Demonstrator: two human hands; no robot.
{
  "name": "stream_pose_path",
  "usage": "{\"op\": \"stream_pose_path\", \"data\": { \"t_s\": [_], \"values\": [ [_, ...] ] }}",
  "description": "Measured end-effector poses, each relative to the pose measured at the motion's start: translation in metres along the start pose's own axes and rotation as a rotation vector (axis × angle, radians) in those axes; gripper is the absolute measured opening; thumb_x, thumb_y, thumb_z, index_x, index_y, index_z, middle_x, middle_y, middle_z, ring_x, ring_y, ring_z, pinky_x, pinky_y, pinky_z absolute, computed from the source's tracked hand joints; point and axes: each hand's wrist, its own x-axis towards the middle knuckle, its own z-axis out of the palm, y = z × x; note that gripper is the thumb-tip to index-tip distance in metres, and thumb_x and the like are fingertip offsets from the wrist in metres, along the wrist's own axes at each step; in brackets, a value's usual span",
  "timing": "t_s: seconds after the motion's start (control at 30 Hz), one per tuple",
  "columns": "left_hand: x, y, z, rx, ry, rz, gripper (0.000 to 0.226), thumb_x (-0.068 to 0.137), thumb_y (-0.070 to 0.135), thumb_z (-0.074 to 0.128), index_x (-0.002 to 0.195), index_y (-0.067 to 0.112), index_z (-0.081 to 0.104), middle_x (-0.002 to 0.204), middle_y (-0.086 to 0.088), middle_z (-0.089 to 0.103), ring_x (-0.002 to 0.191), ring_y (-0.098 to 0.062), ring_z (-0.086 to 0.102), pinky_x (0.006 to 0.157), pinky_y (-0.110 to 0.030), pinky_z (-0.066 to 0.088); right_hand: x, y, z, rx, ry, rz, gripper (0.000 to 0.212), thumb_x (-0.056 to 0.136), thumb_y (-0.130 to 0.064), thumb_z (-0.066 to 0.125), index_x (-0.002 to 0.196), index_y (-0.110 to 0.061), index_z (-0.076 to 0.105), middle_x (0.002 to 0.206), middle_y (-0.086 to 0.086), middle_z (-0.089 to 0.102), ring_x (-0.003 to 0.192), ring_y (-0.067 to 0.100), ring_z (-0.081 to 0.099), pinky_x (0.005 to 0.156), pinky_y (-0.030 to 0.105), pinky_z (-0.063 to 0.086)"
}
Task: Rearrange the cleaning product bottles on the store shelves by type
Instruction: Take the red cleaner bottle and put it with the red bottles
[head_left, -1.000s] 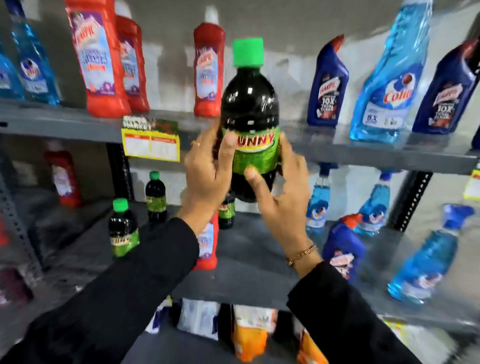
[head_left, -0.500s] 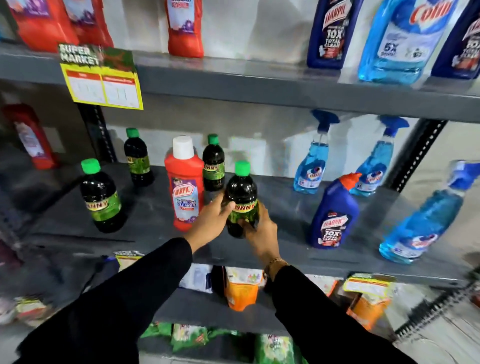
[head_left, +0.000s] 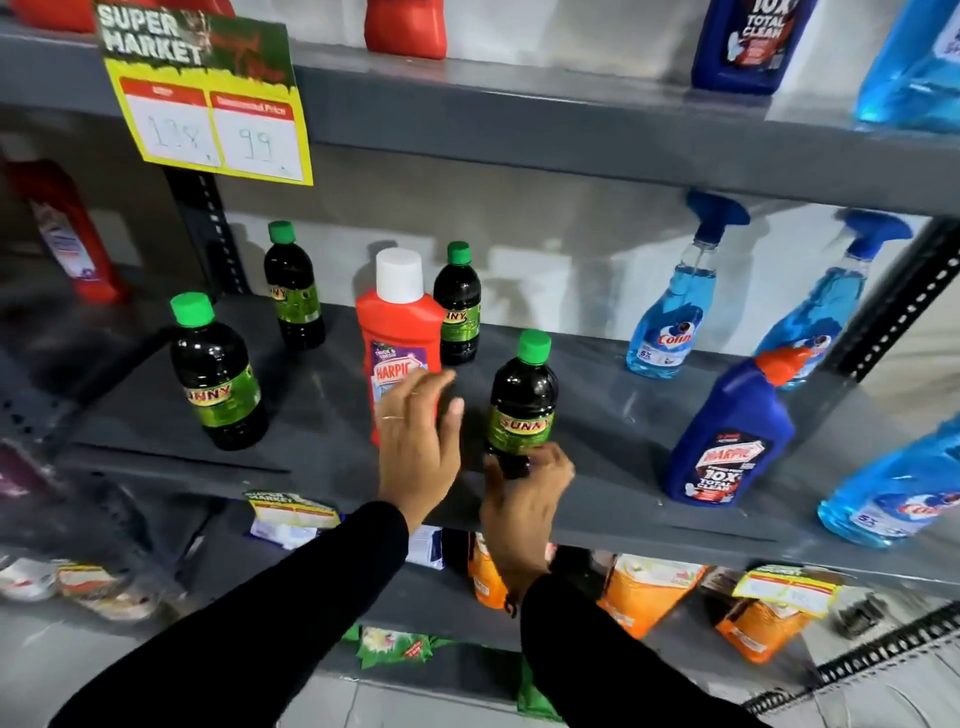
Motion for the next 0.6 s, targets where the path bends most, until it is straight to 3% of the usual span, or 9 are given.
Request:
{"op": "stream_pose_path", "data": {
  "t_s": [0.07,0.1,0.17,0.23,0.3,0.37,0.5,0.6],
  "values": [
    [0.014,-0.008,-0.014,0.030,0.216,-0.035,0.037,0.089,0.024,0.046,0.120,0.005,0.038,0.118,-0.029,0.045,0.114,-0.025,0.036,0.097,-0.040,0.029,-0.008,-0.015,0.019,0.063,-0.203,-0.077,0.039,0.083,-0.018,0.060,0.116,-0.004,0.044,0.117,0.022,0.048,0.108,0.031,0.047,0.093,0.040,0.043],
    [0.023,-0.013,-0.020,-0.008,0.236,-0.139,0.044,0.090,0.029,0.044,0.124,0.004,0.034,0.124,-0.028,0.040,0.118,-0.025,0.035,0.099,-0.040,0.027,-0.005,-0.024,0.028,0.110,-0.300,-0.057,0.049,0.084,-0.021,0.058,0.125,-0.005,0.038,0.126,0.020,0.043,0.115,0.030,0.046,0.096,0.039,0.043],
    [0.043,-0.025,-0.035,-0.224,0.095,-0.439,0.056,0.092,0.042,0.040,0.136,0.011,0.026,0.137,-0.016,0.037,0.123,-0.015,0.040,0.103,-0.033,0.033,0.008,-0.043,0.048,0.264,-0.419,0.078,0.068,0.083,-0.019,0.062,0.137,-0.004,0.025,0.140,0.018,0.035,0.129,0.028,0.041,0.107,0.041,0.038],
    [0.055,-0.036,-0.044,-0.448,-0.151,-0.603,0.047,0.094,0.047,0.038,0.135,0.024,0.033,0.126,0.009,0.054,0.105,0.010,0.054,0.085,-0.011,0.044,0.023,-0.053,0.064,0.349,-0.456,0.186,0.066,0.081,-0.009,0.066,0.136,-0.001,0.028,0.137,0.021,0.043,0.126,0.032,0.047,0.106,0.047,0.040],
    [0.056,-0.046,-0.049,-0.442,-0.286,-0.571,0.024,0.095,0.041,0.040,0.117,0.034,0.048,0.100,0.028,0.063,0.086,0.018,0.058,0.067,0.000,0.043,0.032,-0.054,0.072,0.278,-0.426,0.189,0.049,0.082,-0.005,0.063,0.125,0.000,0.040,0.126,0.023,0.054,0.116,0.036,0.054,0.098,0.044,0.045],
    [0.052,-0.044,-0.055,-0.395,-0.296,-0.512,0.016,0.096,0.034,0.041,0.110,0.034,0.050,0.096,0.028,0.061,0.086,0.018,0.058,0.068,0.001,0.041,0.032,-0.054,0.069,0.216,-0.395,0.135,0.043,0.081,-0.006,0.063,0.119,0.000,0.044,0.120,0.024,0.058,0.111,0.038,0.056,0.092,0.042,0.046],
    [0.024,-0.026,-0.069,-0.339,-0.186,-0.349,0.031,0.097,0.031,0.040,0.124,0.016,0.045,0.105,0.019,0.058,0.094,0.015,0.056,0.075,-0.002,0.042,0.018,-0.053,0.045,0.181,-0.457,0.042,0.056,0.079,-0.005,0.064,0.129,-0.005,0.038,0.125,0.018,0.056,0.112,0.031,0.058,0.096,0.049,0.048],
    [0.010,0.010,-0.081,-0.290,-0.020,-0.197,0.046,0.094,0.047,0.034,0.129,0.017,0.038,0.109,0.002,0.055,0.098,0.012,0.053,0.080,-0.005,0.041,0.006,-0.066,0.017,0.211,-0.467,-0.149,0.060,0.082,-0.004,0.059,0.135,-0.004,0.031,0.125,0.019,0.053,0.115,0.031,0.054,0.098,0.050,0.046]
  ]
}}
